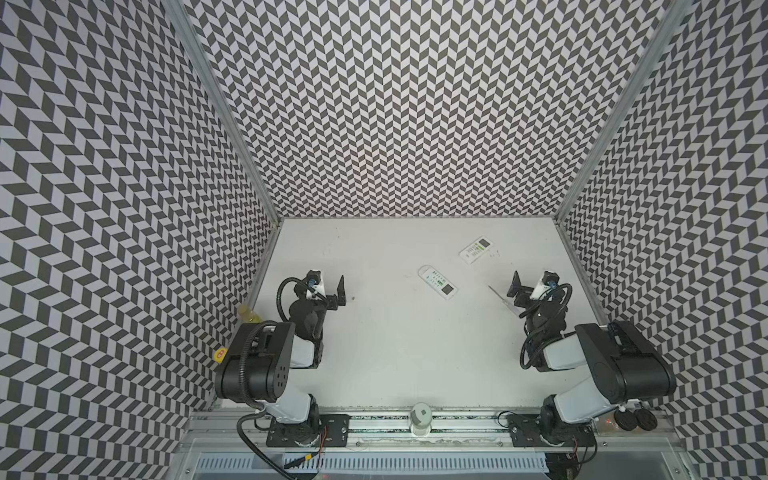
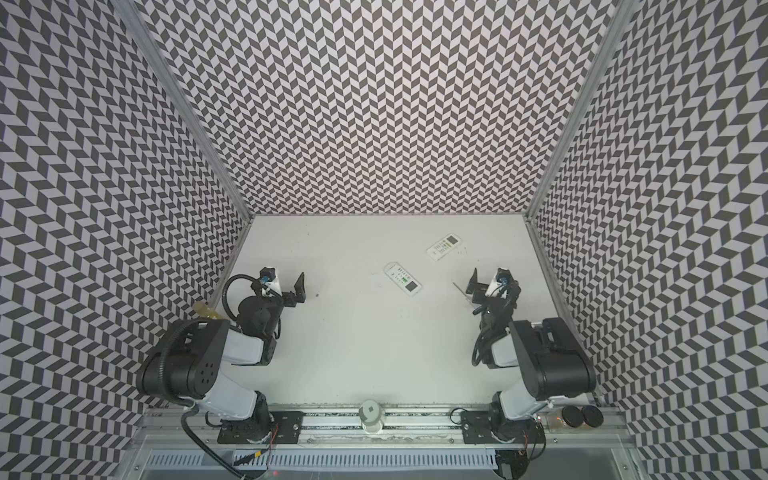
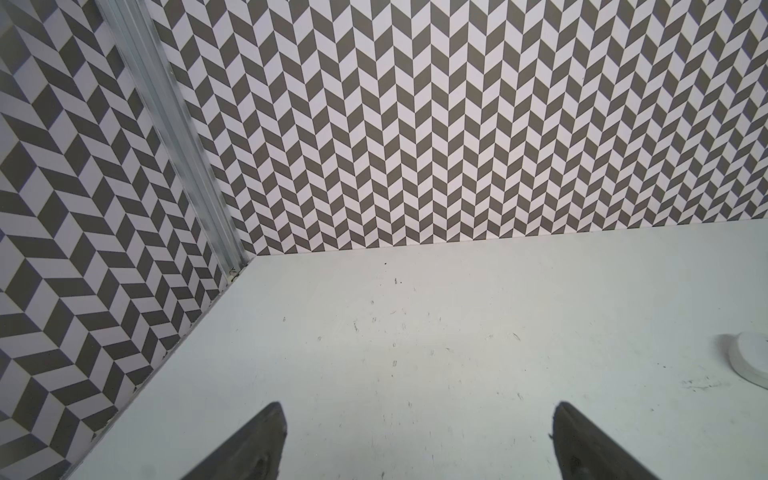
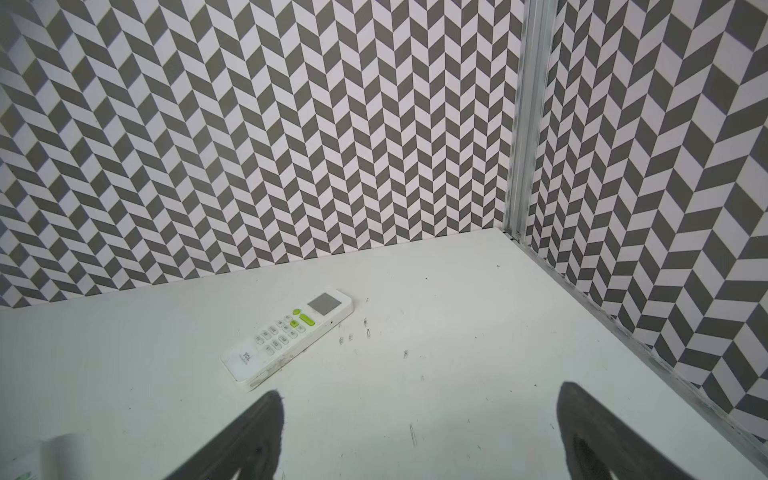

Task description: Unload the batteries from the remote control

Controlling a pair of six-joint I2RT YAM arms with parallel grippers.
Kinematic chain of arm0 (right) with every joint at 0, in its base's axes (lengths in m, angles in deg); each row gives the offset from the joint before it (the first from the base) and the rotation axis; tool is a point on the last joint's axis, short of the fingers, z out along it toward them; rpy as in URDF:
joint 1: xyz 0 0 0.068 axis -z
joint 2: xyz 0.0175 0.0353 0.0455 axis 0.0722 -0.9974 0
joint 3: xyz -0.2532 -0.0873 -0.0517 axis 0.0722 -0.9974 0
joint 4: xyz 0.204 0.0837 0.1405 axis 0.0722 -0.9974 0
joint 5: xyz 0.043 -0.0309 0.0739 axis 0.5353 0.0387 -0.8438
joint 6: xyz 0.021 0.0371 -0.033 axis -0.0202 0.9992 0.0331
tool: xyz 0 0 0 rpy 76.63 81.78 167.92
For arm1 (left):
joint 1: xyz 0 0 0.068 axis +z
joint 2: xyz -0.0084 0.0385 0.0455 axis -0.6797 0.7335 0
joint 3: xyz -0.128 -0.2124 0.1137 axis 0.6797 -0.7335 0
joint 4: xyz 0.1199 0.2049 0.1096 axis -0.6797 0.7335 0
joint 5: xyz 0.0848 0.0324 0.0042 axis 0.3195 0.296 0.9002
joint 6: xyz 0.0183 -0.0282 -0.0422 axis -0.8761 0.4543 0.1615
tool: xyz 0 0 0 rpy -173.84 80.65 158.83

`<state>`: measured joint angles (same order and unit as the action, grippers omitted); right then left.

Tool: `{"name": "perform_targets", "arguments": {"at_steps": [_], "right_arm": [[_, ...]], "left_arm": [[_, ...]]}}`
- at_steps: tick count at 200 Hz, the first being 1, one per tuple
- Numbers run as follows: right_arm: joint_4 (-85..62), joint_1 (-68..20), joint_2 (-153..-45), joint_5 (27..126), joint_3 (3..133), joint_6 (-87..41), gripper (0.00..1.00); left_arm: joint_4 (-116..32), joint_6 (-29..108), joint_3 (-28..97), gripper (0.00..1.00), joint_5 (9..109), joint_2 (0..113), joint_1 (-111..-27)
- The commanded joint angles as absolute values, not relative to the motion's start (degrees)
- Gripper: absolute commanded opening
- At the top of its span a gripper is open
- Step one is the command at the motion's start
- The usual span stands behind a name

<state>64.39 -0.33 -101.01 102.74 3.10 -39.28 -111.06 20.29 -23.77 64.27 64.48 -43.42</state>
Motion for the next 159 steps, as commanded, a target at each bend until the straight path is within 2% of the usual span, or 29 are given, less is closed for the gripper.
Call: {"name": "perform_targets", "arguments": {"at_steps": [1,159], "right_arm": [[67.8,-0.8,-101.6,103.4,2.7,-39.1,1.00],[67.8,-0.9,-101.6,103.4,2.8,-39.2,0.99]], "left_arm": [[-112.0,21.0,-23.4,1.00,63.7,64.3,-43.0],[-111.6,21.1,-23.3,1.00,63.7,64.1,-43.0]]}}
